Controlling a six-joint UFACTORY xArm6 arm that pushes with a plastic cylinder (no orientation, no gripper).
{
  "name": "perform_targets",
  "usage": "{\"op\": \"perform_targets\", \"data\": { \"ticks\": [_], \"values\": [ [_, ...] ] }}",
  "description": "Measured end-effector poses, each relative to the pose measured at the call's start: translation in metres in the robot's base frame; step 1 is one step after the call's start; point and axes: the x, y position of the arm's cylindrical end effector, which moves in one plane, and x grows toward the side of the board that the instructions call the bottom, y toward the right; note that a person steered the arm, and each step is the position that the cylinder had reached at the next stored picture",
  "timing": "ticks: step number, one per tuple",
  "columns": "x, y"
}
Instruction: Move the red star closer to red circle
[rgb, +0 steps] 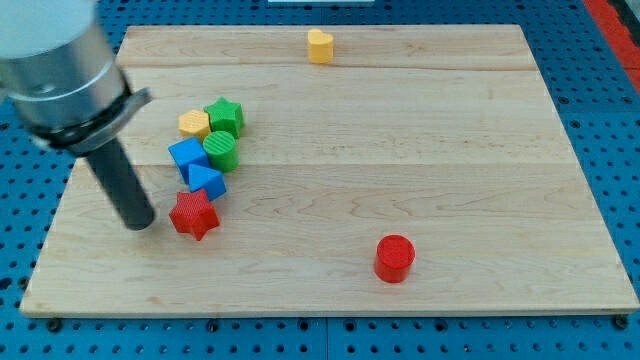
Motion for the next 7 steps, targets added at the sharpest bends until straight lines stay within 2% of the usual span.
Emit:
{"op": "perform_targets", "data": {
  "ticks": [1, 2, 4, 5, 7],
  "values": [
    [-0.003, 0.038],
    [-0.016, 0.021],
    [-0.001, 0.150],
    [-0.014, 0.150],
    [-0.018, 0.186]
  ]
}}
